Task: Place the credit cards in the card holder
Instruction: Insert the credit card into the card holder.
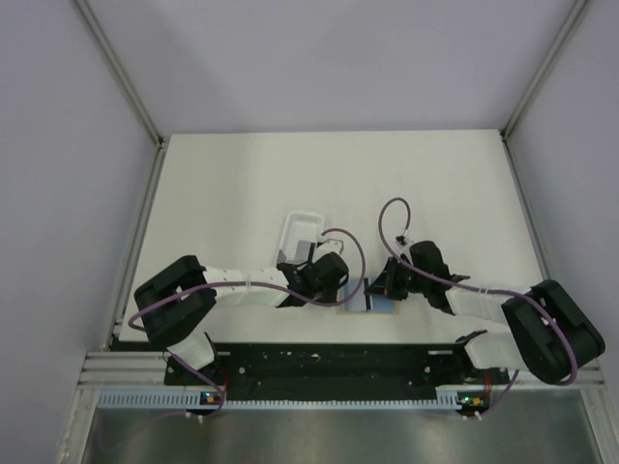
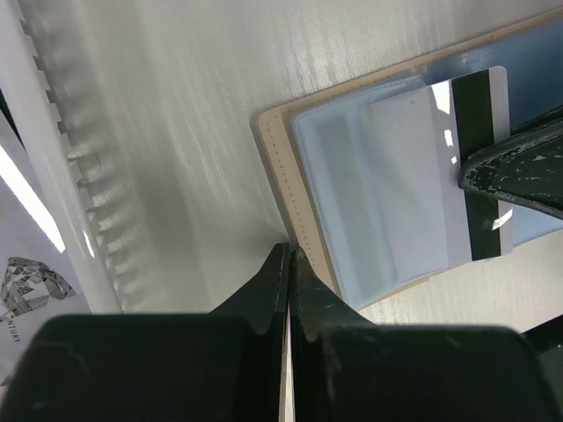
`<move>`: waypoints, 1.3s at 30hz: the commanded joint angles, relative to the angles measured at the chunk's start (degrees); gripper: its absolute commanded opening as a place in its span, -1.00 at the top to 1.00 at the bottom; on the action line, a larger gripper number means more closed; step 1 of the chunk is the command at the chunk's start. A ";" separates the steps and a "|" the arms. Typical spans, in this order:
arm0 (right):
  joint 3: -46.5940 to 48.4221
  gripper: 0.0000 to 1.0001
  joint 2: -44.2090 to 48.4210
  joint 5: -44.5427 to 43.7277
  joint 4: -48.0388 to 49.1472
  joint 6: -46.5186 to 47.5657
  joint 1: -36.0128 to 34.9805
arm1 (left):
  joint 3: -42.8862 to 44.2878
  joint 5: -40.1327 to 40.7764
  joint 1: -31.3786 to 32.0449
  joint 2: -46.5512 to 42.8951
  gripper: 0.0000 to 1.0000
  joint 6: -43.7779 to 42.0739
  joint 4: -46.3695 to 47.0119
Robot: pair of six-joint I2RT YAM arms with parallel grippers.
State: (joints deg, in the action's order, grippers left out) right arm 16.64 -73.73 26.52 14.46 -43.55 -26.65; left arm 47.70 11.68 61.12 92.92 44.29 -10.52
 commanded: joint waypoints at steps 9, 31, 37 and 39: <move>7.34 0.52 1.56 -10.17 -16.89 5.31 -5.60 | 0.37 -0.08 0.23 0.94 1.00 0.18 0.42; 13.85 -0.08 12.30 -17.65 -33.88 9.27 -5.60 | 0.55 -1.05 0.31 1.73 1.00 0.79 1.56; 15.96 -0.08 12.38 -21.32 -36.59 9.45 -5.60 | 0.37 -0.96 0.31 1.39 1.00 0.79 1.30; 17.10 -0.08 13.44 -24.93 -39.14 9.71 -5.60 | -0.15 -0.79 0.31 0.68 1.00 1.06 1.30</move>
State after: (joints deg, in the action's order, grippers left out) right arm 29.41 -62.30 8.29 -20.80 -34.89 -31.79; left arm 47.70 11.14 61.12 93.54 44.93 -8.56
